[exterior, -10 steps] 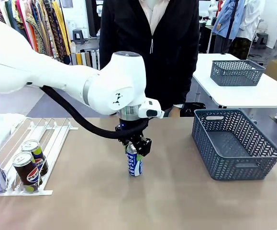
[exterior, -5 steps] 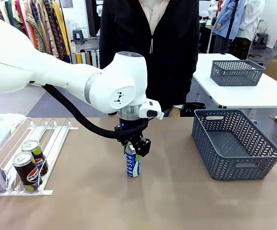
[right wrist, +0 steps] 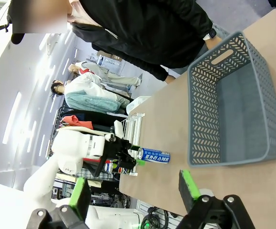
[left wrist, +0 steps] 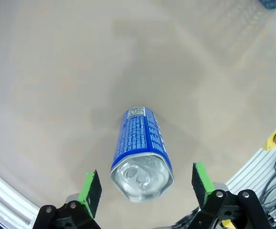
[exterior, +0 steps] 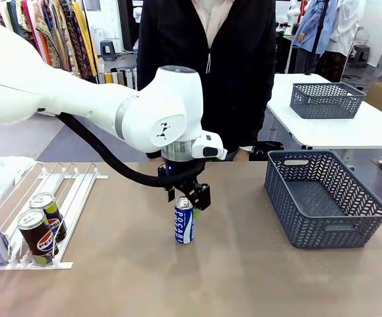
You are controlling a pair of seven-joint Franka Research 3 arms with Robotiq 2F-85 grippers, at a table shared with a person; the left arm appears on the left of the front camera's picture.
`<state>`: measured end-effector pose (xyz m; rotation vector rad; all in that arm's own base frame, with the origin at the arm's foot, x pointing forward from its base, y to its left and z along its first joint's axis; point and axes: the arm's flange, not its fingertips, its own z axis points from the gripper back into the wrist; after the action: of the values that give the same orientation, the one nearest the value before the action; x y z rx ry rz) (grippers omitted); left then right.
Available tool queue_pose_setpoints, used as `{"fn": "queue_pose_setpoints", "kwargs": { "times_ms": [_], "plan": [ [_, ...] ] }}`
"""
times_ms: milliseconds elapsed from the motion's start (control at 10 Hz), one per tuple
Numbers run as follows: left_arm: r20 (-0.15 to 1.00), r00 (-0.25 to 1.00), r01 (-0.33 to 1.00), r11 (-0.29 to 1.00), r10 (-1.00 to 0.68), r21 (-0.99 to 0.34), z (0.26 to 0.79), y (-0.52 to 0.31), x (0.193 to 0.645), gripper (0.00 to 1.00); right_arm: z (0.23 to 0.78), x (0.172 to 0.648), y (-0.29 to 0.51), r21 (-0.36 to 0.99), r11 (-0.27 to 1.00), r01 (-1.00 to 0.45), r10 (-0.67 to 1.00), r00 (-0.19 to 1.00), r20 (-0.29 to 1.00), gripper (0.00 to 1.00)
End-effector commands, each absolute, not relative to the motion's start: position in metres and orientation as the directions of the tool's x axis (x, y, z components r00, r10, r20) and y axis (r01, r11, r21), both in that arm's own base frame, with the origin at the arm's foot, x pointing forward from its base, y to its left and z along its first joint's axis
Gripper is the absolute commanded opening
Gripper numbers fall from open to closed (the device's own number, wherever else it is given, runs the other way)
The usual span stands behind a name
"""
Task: Retrieve and store the cans from the dispenser.
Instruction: Pick up one can from the Automatic Can Dispenser and place it in the middle of the table.
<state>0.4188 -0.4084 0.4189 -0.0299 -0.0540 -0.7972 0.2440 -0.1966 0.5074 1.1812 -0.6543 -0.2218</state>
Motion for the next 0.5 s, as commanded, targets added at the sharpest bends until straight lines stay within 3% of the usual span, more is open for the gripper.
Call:
{"fn": "queue_pose_setpoints", "kwargs": {
  "times_ms": [0, 200, 400],
  "plan": [
    [0.162, 0.697, 0.713, 0.699, -0.699, -0.051, 0.463, -0.376, 0.398, 1.00, 0.509, 0.246, -0.197, 0.902, 0.379, -0.205, -0.489, 0.784, 0.383, 1.00],
    [0.211, 0.653, 0.756, 0.641, -0.727, -0.132, 0.529, -0.307, 0.366, 1.00, 0.509, 0.246, -0.197, 0.902, 0.379, -0.205, -0.489, 0.784, 0.383, 1.00],
    [0.367, 0.675, 0.731, 0.648, -0.641, -0.212, 0.584, -0.190, 0.340, 1.00, 0.509, 0.246, -0.197, 0.902, 0.379, -0.205, -0.489, 0.784, 0.383, 1.00]
  ]
}}
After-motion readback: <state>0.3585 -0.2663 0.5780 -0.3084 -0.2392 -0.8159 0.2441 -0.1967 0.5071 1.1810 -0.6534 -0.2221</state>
